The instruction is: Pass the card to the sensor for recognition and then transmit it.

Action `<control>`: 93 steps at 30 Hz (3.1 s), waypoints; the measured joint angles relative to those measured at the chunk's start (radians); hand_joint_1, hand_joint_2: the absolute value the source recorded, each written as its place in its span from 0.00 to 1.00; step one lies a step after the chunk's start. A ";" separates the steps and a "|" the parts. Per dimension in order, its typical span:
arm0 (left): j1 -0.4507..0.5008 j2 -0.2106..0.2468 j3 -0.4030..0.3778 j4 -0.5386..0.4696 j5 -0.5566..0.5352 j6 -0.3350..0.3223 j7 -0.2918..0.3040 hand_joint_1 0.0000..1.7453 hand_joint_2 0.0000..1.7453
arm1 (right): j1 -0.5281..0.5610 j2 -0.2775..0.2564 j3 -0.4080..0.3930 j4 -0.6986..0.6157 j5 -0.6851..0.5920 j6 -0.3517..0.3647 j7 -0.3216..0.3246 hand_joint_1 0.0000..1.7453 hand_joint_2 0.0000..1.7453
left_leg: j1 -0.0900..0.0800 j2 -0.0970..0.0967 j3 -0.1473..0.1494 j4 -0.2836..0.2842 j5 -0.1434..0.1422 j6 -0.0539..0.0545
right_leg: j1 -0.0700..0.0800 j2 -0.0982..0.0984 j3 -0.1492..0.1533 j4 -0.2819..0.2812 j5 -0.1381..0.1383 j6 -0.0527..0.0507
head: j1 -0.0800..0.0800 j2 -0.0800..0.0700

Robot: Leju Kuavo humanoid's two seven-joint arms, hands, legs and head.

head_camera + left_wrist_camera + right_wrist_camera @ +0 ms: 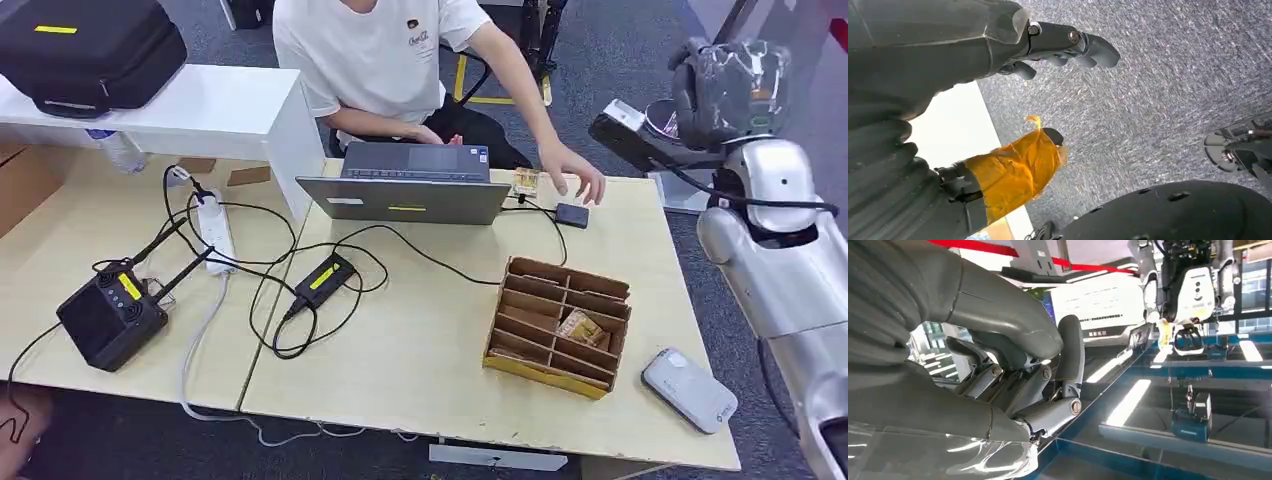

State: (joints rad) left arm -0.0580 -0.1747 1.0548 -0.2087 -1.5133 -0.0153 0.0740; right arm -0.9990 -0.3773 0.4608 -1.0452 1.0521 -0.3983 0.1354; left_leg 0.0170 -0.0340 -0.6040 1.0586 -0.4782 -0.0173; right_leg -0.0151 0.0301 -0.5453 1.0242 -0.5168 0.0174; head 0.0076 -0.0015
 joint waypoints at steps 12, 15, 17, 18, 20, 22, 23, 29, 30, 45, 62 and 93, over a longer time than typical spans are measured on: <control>0.002 -0.001 0.000 0.000 0.005 0.008 0.013 0.00 1.00 | 0.151 -0.132 -0.022 -0.089 -0.010 -0.052 -0.022 1.00 1.00 | 0.000 -0.003 -0.001 0.000 0.000 0.000 | 0.000 -0.003 0.000 -0.001 0.000 0.000 | 0.000 0.000; 0.003 -0.001 0.000 0.000 0.009 0.013 0.017 0.00 1.00 | 0.249 -0.177 -0.059 -0.178 -0.012 -0.070 -0.023 1.00 1.00 | 0.000 -0.003 -0.001 0.000 0.000 0.000 | 0.000 -0.003 0.000 -0.001 0.000 0.000 | 0.000 0.000; 0.004 -0.001 0.000 0.000 0.010 0.013 0.017 0.00 1.00 | 0.301 -0.199 -0.085 -0.227 -0.012 -0.077 -0.023 1.00 1.00 | 0.000 -0.002 -0.002 0.000 0.000 0.000 | 0.000 -0.002 -0.001 -0.001 0.000 0.000 | 0.000 0.000; 0.003 -0.002 0.000 0.000 0.011 0.014 0.018 0.00 1.00 | 0.320 -0.209 -0.098 -0.251 -0.012 -0.079 -0.023 1.00 1.00 | 0.000 -0.002 -0.002 0.000 0.000 0.000 | 0.000 -0.002 -0.001 -0.001 0.000 0.000 | 0.000 0.000; 0.003 -0.002 0.000 0.000 0.013 0.015 0.018 0.00 1.00 | 0.349 -0.224 -0.114 -0.281 -0.012 -0.081 -0.023 1.00 1.00 | 0.000 -0.002 -0.002 0.000 0.000 0.000 | 0.000 -0.002 -0.001 -0.001 0.000 0.000 | 0.000 0.000; 0.004 -0.004 0.000 0.000 0.016 0.015 0.018 0.00 1.00 | 0.378 -0.235 -0.133 -0.312 -0.012 -0.082 -0.029 1.00 1.00 | 0.000 -0.002 -0.001 0.000 0.000 0.000 | 0.000 -0.002 -0.001 -0.001 0.000 0.000 | 0.000 0.000; 0.003 -0.006 0.000 0.000 0.016 0.015 0.018 0.00 1.00 | 0.397 -0.241 -0.145 -0.329 -0.011 -0.084 -0.033 1.00 1.00 | 0.000 -0.002 -0.002 0.000 0.000 0.000 | 0.000 -0.003 -0.001 -0.001 0.000 0.000 | 0.000 0.000; 0.003 -0.010 0.000 0.000 0.016 0.015 0.018 0.00 1.00 | 0.464 -0.261 -0.194 -0.393 -0.011 -0.085 -0.036 1.00 1.00 | 0.000 -0.002 -0.002 0.000 0.000 0.000 | 0.000 -0.002 -0.001 -0.001 0.000 0.000 | 0.000 0.000; 0.004 -0.010 0.000 0.000 0.016 0.015 0.018 0.00 1.00 | 0.469 -0.262 -0.198 -0.399 -0.011 -0.085 -0.037 1.00 1.00 | 0.000 -0.002 -0.002 0.000 0.000 0.000 | 0.000 -0.002 -0.001 -0.001 0.000 0.000 | 0.000 0.000; 0.004 -0.011 0.002 0.000 0.023 0.023 0.018 0.00 1.00 | 0.534 -0.273 -0.244 -0.456 -0.010 -0.091 -0.053 1.00 1.00 | 0.000 -0.003 -0.002 0.000 0.000 0.000 | 0.000 -0.003 -0.001 -0.001 0.000 0.000 | 0.000 0.000; 0.004 -0.035 0.058 0.000 0.088 0.042 0.039 0.00 1.00 | 1.078 -0.205 -0.455 -0.800 0.088 -0.241 -0.175 1.00 1.00 | 0.001 -0.006 -0.003 -0.001 -0.001 0.000 | 0.001 -0.006 -0.001 -0.001 -0.003 0.000 | 0.000 0.000; 0.002 -0.052 0.115 0.000 0.120 0.054 0.041 0.00 1.00 | 1.319 -0.066 -0.202 -0.971 0.211 -0.293 -0.163 0.00 1.00 | 0.001 -0.005 -0.002 -0.002 -0.002 0.000 | 0.001 -0.005 -0.001 -0.001 -0.004 0.000 | 0.000 0.000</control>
State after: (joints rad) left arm -0.0562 -0.2270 1.1700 -0.2087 -1.3935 0.0389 0.1152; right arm 0.3204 -0.4437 0.2591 -2.0165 1.2627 -0.6912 -0.0278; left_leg 0.0179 -0.0386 -0.6060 1.0570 -0.4797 -0.0173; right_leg -0.0144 0.0252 -0.5459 1.0229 -0.5203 0.0172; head 0.0072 -0.0015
